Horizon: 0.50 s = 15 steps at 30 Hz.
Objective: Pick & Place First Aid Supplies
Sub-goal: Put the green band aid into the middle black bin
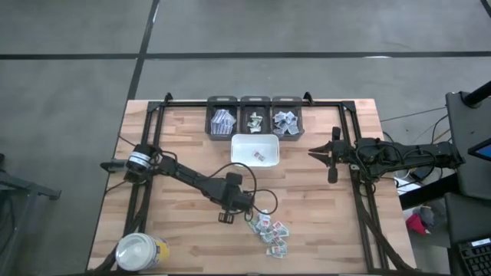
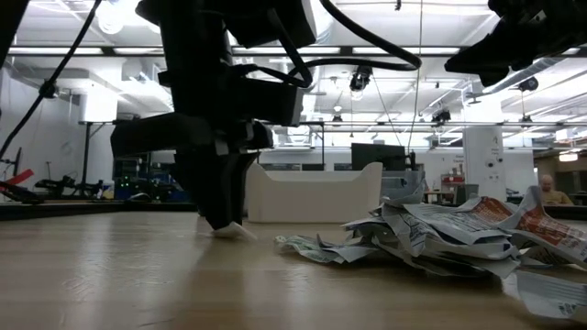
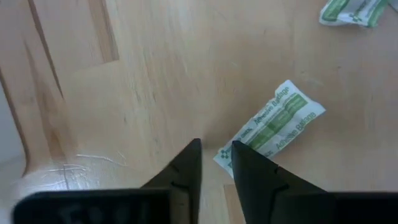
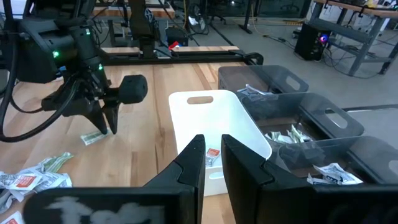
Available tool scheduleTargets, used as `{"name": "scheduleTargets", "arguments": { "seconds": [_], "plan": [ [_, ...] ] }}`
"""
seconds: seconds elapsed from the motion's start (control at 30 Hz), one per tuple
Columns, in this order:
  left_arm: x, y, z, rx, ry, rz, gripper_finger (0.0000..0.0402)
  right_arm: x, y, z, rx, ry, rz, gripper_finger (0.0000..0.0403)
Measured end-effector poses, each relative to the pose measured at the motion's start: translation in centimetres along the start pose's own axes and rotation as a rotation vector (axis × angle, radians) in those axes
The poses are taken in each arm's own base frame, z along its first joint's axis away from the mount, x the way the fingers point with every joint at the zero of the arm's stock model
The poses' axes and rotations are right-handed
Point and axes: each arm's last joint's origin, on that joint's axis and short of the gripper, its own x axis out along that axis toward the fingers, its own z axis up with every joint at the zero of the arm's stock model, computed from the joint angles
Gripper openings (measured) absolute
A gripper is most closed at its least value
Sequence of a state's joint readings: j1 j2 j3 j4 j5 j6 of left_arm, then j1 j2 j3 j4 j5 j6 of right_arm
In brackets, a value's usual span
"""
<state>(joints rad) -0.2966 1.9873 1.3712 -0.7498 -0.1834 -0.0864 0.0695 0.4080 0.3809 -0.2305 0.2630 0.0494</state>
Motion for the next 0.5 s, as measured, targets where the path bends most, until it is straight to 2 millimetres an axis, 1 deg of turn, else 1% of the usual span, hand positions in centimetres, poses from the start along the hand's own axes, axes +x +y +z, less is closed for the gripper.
{"name": "scheduleTargets", "arguments": {
  "seconds": [0.13, 0.27, 0.37, 0.5],
  "plan": [
    [0.02, -0.10, -0.01, -0.022, 0.003, -0.033, 0.0050, 0.01, 0.00, 0.00, 0.000, 0.001, 0.000, 0.0052],
    [0.05, -0.12, -0.01, -0.085, 0.003, -0.038, 0.0008, 0.01, 0.00, 0.00, 0.000, 0.000, -0.001, 0.0052],
    [0.10, -0.06, 0.02, -0.137, 0.001, -0.030, 0.0005, 0.01, 0.00, 0.00, 0.000, 0.000, -0.001, 0.0052],
    [0.15, 0.26, 0.04, -0.251, -0.014, 0.043, 0.0001, 0.01, 0.00, 0.00, -0.001, 0.000, -0.001, 0.0052]
  ]
}}
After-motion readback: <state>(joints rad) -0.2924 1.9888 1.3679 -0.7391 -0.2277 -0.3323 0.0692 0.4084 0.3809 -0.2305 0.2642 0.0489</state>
